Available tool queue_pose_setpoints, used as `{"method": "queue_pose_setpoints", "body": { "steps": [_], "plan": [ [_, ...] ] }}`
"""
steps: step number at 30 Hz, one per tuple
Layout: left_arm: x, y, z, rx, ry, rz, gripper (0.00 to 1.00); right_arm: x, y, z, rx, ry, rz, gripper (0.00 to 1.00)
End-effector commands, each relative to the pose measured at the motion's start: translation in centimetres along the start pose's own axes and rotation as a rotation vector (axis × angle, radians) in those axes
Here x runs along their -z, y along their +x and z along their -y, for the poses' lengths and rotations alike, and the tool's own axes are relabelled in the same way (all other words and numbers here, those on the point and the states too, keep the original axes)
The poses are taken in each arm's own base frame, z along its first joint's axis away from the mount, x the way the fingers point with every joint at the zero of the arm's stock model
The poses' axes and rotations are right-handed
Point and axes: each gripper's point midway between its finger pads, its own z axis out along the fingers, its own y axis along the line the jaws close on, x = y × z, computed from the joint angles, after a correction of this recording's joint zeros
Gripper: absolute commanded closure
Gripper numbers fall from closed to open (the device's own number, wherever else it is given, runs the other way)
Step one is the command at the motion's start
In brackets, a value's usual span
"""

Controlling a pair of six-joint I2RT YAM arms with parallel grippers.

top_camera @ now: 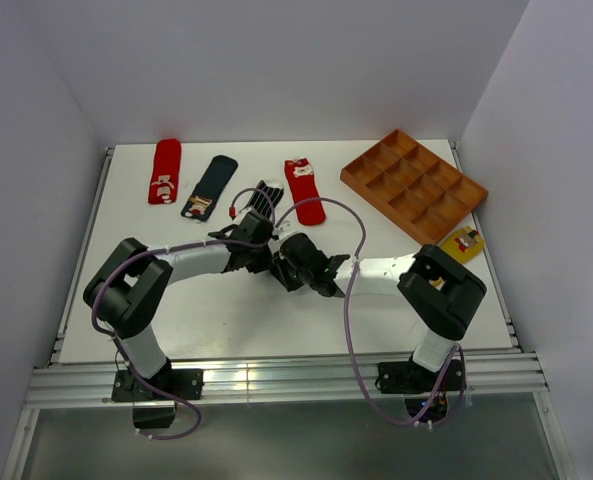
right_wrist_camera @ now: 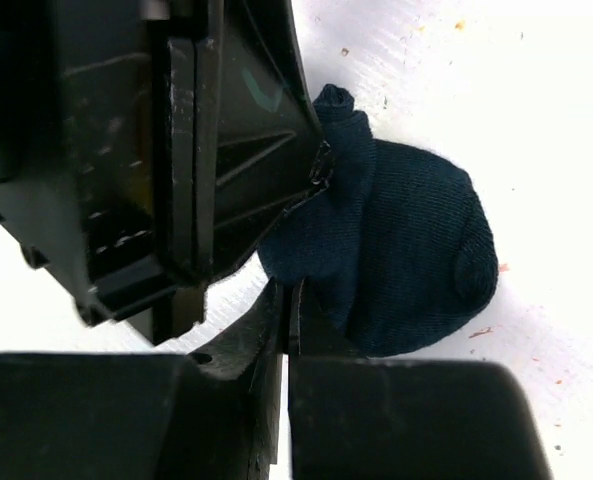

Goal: Roll the socks
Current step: Roll the sock at the center of the board.

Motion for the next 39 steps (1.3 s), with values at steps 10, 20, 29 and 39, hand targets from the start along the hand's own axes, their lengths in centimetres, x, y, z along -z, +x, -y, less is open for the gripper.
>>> {"method": "queue_pose_setpoints", "body": {
  "steps": [10, 20, 29, 39],
  "plan": [
    [3.2, -1.7, 1.4, 0.046, 0.084, 0.114, 0.46, 1.2, 0.6, 1.0, -0.531, -0.426, -0.159, 1.0],
    [3.3, -1.1, 2.0, 0.053, 0.151, 0.101, 0.36, 1.9, -0.8, 1.5, -0.889, -0.733, -0.216, 1.0],
    [1.8, -0.6, 2.8, 0.073, 0.178, 0.075, 0.38, 0.9, 1.0, 3.4, -1.045, -0.681, -0.265, 1.0],
    [-0.2, 0.6, 2.4, 0.077, 0.148, 0.023, 0.52, -0.1, 2.5, 4.3, -1.063, -0.597, -0.284, 1.0]
  ]
}}
